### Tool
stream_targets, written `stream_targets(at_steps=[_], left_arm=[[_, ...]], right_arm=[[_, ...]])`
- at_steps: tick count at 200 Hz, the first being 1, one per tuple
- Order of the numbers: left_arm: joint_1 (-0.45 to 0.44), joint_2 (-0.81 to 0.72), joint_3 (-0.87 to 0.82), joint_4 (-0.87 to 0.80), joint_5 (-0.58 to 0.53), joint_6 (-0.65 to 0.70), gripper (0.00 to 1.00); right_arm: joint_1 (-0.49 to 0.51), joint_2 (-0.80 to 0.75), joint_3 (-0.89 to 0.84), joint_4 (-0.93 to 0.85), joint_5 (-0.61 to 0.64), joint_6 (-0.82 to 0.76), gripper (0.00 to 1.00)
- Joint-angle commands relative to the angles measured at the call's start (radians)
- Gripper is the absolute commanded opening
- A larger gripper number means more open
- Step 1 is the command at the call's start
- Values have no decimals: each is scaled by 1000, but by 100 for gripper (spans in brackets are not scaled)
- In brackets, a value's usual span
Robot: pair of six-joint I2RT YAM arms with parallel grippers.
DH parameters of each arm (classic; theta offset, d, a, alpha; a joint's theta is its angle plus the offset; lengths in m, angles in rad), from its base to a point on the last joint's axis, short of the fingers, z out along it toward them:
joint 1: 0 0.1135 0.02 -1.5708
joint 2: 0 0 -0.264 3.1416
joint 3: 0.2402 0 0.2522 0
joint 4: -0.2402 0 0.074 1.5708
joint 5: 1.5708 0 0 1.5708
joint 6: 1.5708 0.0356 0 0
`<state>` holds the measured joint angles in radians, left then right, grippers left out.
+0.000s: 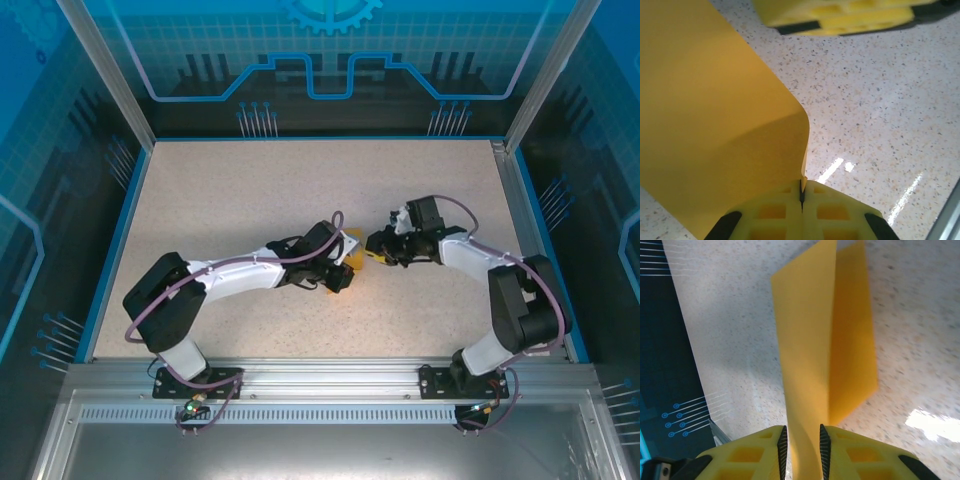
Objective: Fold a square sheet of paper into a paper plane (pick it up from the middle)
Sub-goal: Third fold the triangle at the center of the table.
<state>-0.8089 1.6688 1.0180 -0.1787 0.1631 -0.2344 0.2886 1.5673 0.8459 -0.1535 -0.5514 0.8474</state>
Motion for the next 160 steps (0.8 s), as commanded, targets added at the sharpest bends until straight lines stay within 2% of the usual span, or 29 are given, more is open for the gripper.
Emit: stream_targets(at_steps=[1, 30, 64, 93, 126, 145, 160], left_arm=[[13, -22, 0, -32, 73, 3, 5], [25, 1, 41, -76, 73, -5, 5], [37, 24, 160, -208, 76, -61, 6], [37, 5, 133, -177, 104, -58, 7], [44, -15, 55, -101, 108, -7, 7], [45, -18, 20, -83, 114, 9, 7], [46, -25, -6, -67, 125, 2, 8]], right_arm=[[17, 51, 72, -10, -5, -12, 27], [4, 138, 142, -48, -31, -36, 26], [9, 159, 161, -81, -113, 28, 24], [9, 140, 200, -150, -85, -47, 25], [16, 167, 202, -63, -128, -62, 25], [32, 170, 233, -123, -73, -95, 25], [43, 184, 246, -143, -85, -93, 25]])
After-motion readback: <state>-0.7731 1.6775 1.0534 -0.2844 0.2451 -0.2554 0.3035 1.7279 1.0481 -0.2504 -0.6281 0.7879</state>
